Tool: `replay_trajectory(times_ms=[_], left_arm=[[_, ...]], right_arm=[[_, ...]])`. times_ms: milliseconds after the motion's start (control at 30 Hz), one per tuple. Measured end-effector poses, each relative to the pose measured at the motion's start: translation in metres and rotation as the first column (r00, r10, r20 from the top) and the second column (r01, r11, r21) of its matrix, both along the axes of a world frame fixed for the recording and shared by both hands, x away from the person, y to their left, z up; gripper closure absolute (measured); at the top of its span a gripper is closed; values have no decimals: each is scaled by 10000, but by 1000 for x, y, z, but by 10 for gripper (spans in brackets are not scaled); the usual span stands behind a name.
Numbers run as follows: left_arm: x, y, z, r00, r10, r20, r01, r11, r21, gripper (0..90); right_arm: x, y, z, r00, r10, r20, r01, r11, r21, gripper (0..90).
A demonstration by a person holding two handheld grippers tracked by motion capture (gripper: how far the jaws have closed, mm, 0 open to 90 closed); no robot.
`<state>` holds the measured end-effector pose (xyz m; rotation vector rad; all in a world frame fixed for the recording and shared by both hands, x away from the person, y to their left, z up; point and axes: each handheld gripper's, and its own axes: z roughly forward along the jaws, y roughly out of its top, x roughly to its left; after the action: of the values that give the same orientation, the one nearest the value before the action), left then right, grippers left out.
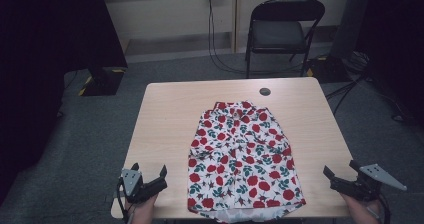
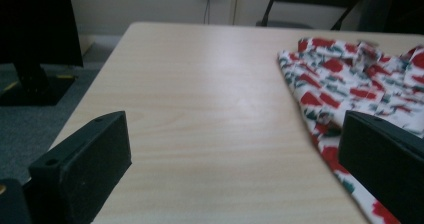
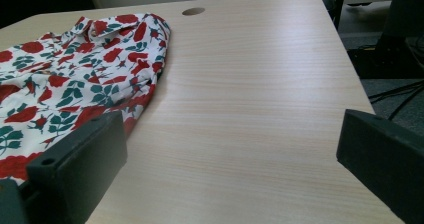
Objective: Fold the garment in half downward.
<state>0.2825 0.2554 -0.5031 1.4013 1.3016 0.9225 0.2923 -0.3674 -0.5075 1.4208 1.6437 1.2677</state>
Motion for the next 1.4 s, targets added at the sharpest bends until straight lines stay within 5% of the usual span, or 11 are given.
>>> replay_trajectory(times_ms=[133,300,733,1400], left_arm=[[-4,-2,8,9926,254,1185,-209,9990,-386,0],[2,-8,13,9853,-313,1681,424,9971,-629,0],[19,-20,21,9880,-1117,1066,1194,9905,-683,2],[36,-25,33,9912,-1276,362,1298,9893,-663,2]], right_arm=[[2,4,-1,9999,150,-34,-150,9998,-90,0],[5,9,1,9992,368,-122,-370,9992,-152,0],[18,21,10,9979,648,-55,-649,9977,-213,0],[45,42,29,9898,1421,-129,-1424,9895,-247,0]])
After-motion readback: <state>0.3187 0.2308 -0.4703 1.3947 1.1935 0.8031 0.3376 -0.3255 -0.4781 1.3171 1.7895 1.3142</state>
